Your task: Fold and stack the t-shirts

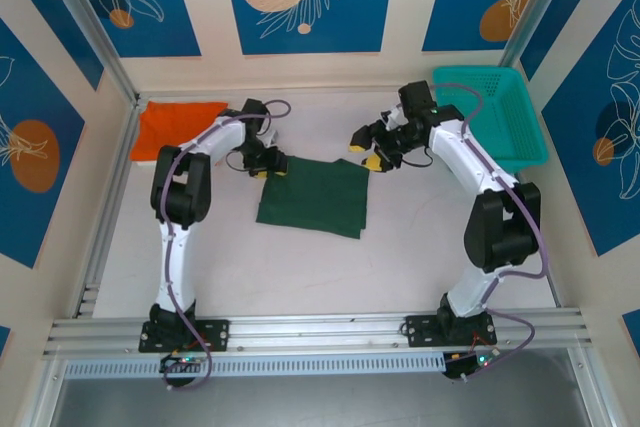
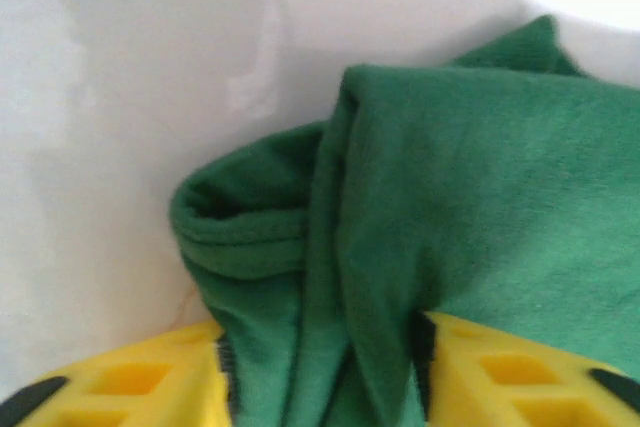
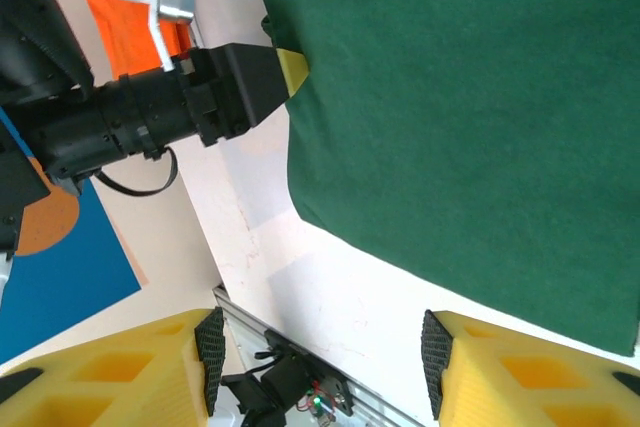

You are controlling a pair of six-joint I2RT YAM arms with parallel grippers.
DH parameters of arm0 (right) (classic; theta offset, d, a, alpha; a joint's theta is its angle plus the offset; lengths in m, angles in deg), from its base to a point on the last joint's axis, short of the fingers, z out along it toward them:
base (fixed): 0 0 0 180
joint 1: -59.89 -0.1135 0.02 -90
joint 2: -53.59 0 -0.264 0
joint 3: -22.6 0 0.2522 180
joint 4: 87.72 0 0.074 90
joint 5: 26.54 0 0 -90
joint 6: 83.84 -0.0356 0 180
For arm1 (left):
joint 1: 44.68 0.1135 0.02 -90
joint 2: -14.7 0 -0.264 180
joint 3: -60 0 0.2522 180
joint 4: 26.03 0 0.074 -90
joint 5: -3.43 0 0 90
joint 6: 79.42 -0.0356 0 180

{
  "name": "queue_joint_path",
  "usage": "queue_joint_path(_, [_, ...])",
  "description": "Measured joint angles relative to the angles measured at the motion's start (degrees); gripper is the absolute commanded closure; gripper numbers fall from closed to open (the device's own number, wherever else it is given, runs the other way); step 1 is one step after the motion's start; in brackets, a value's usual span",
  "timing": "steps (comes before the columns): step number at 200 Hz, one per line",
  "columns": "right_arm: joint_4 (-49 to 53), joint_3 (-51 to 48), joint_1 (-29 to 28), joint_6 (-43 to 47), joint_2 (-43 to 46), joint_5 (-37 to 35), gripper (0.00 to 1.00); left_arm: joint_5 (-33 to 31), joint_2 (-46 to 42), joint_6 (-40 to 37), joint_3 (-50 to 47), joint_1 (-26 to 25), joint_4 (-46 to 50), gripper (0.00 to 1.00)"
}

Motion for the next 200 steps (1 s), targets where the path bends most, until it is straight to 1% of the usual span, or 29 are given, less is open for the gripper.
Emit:
queue_joint_path(11, [0.3,-0.9,0.0,0.4,1.6,-0.5,0.43,-0.3,0.1,-0.4,0.1,-0.2,-0.5,0.68])
queue_joint_path(21, [0.9,-1.8,0.0,0.7,3.1,-0.8,0.43,-2.3,0.3,0.1,0.2,-0.5,-0.4,0.76])
queue_joint_path(38, [1.7,-3.1,0.0,1.2,5.2,-1.3,0.43,-3.5,0.4,0.7,0.5,-0.8,-0.6,0.91])
queue_joint_path(51, [2.6,-4.0,0.1,1.5,6.6,-1.7,0.43,-4.8,0.6,1.4,1.6,-1.6,-1.1,1.0])
queue_joint_path(78, [4.3,-5.9,0.4,1.9,9.2,-2.4,0.43,-10.4,2.0,2.2,5.2,-3.3,-1.3,1.0])
queue_joint_path(104, [7.3,-6.5,0.8,2.4,11.4,-3.8,0.43,-18.1,4.7,0.1,13.0,-4.2,2.0,1.0])
queue_joint_path(145, [11.9,-6.5,2.0,2.8,14.3,-7.0,0.43,-31.3,6.1,-7.3,27.3,-3.9,7.5,1.0])
queue_joint_path(175, [15.0,-6.5,2.7,2.7,14.8,-9.3,0.44,-36.5,6.1,-14.1,36.0,-3.3,9.2,1.0])
queue_joint_path(200, [17.0,-6.4,2.8,2.7,14.8,-10.4,0.44,-39.3,5.8,-19.1,37.7,-2.7,9.1,1.0])
